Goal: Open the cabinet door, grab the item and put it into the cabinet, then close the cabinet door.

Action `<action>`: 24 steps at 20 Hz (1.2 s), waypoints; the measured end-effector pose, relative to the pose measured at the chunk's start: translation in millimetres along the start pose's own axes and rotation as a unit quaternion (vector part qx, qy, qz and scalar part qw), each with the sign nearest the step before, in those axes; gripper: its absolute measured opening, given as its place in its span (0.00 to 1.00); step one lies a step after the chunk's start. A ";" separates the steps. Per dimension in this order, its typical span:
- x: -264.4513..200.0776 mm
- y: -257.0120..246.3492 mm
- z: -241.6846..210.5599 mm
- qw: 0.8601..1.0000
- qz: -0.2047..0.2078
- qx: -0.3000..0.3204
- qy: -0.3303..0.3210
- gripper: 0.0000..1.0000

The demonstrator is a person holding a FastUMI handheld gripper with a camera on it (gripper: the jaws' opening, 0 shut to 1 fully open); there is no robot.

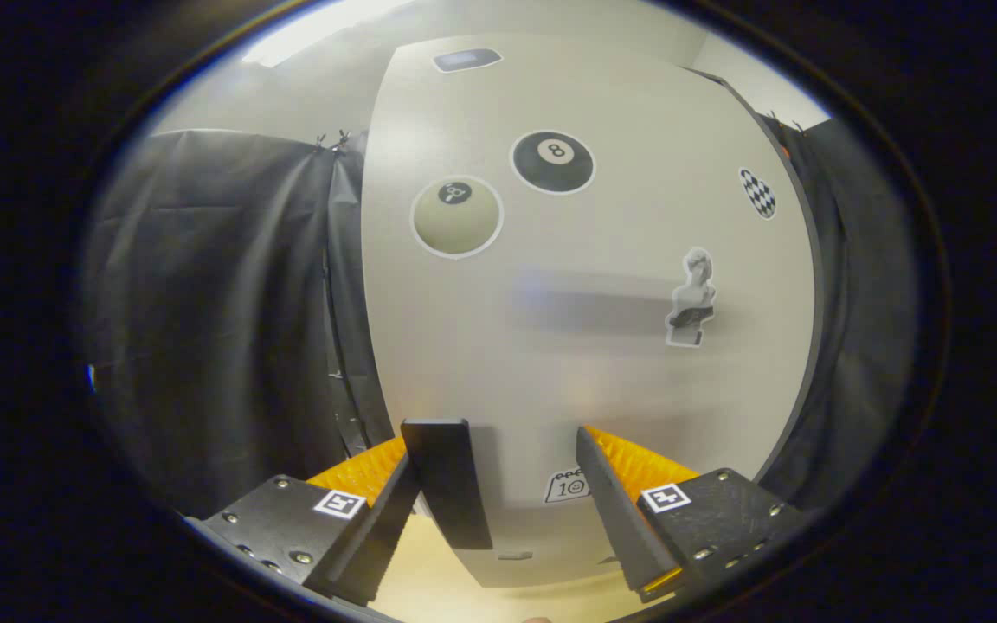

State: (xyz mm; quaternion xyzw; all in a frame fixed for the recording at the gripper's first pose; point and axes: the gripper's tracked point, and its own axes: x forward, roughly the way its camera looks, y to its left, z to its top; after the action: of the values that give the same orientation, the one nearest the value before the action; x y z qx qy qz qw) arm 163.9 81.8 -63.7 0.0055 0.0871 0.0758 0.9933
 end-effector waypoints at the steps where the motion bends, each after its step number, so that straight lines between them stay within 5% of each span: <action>1: 4.2 -0.5 -1.2 1.000 -0.008 -0.007 -0.002 1.00; 24: 19.7 4.9 -3.0 0.999 -0.047 -0.018 -0.014 1.00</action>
State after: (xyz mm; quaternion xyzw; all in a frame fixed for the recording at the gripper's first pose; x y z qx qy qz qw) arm 181.9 89.5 -69.9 -0.0156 0.0723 0.0303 0.9968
